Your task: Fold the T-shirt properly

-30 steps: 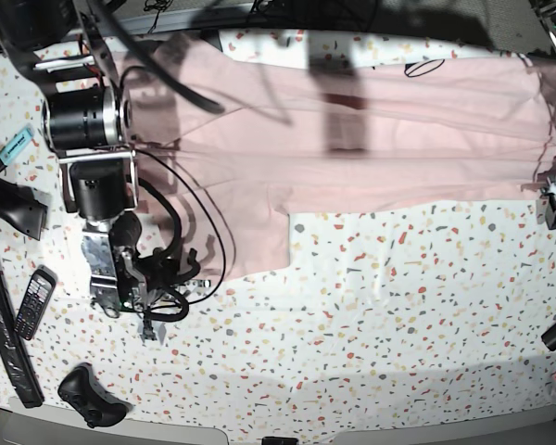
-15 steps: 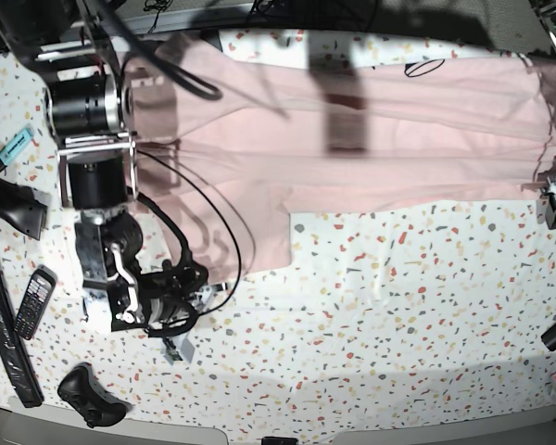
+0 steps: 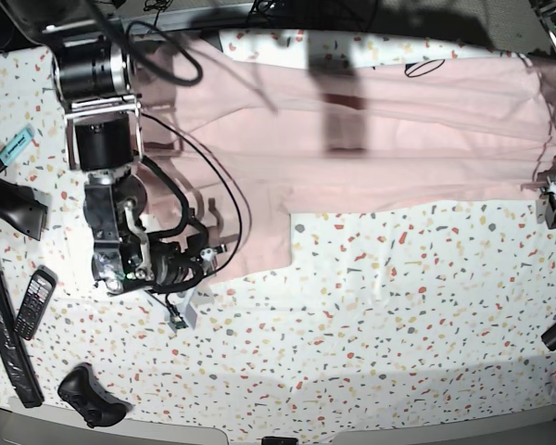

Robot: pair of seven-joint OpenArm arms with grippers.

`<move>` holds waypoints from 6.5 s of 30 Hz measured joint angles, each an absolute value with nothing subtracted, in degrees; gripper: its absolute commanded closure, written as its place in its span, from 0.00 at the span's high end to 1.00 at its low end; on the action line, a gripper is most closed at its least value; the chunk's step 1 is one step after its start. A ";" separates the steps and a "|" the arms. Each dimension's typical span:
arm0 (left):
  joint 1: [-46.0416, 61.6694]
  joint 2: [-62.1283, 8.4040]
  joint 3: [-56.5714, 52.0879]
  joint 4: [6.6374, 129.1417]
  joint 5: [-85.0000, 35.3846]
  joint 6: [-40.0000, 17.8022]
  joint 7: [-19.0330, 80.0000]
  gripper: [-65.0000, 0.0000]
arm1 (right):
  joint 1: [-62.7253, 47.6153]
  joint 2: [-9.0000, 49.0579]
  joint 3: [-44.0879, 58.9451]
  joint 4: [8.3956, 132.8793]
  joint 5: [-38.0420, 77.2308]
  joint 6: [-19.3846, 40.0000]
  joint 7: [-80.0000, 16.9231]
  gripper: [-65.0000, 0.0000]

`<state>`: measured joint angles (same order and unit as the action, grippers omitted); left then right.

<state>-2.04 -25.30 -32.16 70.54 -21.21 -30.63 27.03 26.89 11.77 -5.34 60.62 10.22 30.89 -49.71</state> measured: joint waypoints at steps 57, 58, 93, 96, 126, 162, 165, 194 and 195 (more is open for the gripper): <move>-1.91 -25.30 -32.16 70.57 -20.36 -30.63 26.85 0.45 | -17.15 6.50 -9.69 119.90 20.34 33.71 -60.12 0.07; -1.91 -25.30 -32.16 70.57 -20.36 -30.63 26.85 0.45 | -17.10 6.48 -10.04 119.92 20.34 33.71 -60.14 0.17; 11.75 -25.17 -42.35 70.61 -36.88 -32.38 29.19 0.45 | -11.92 6.50 9.10 119.92 27.40 33.71 -60.31 0.38; 11.68 -24.47 -42.35 70.61 -36.88 -31.77 28.47 0.45 | -11.92 6.50 9.37 119.92 27.42 33.71 -60.31 0.38; 11.57 -22.65 -42.35 65.58 -43.42 -38.35 32.86 0.45 | -11.92 9.04 9.41 119.92 28.25 33.71 -61.60 0.38; 12.95 -14.59 -44.16 88.25 -53.65 -39.07 43.05 0.00 | -11.92 9.02 9.43 119.92 28.25 33.71 -61.63 0.38; 14.96 -12.14 -44.16 94.08 -55.37 -39.16 43.83 0.00 | -11.92 9.02 9.39 119.92 28.27 33.71 -61.63 0.38; 24.58 -2.09 -13.87 123.11 -60.55 -36.16 46.17 0.00 | -11.92 9.04 9.41 119.92 28.29 33.71 -60.93 0.38; 24.58 -1.78 -12.45 123.11 -59.13 -35.18 45.78 0.00 | -11.92 9.04 9.41 119.92 28.27 33.71 -60.93 0.38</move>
<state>24.58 -1.78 -12.45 123.11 -59.13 -35.18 45.78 -11.92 9.04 9.41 119.92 28.27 33.71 -60.93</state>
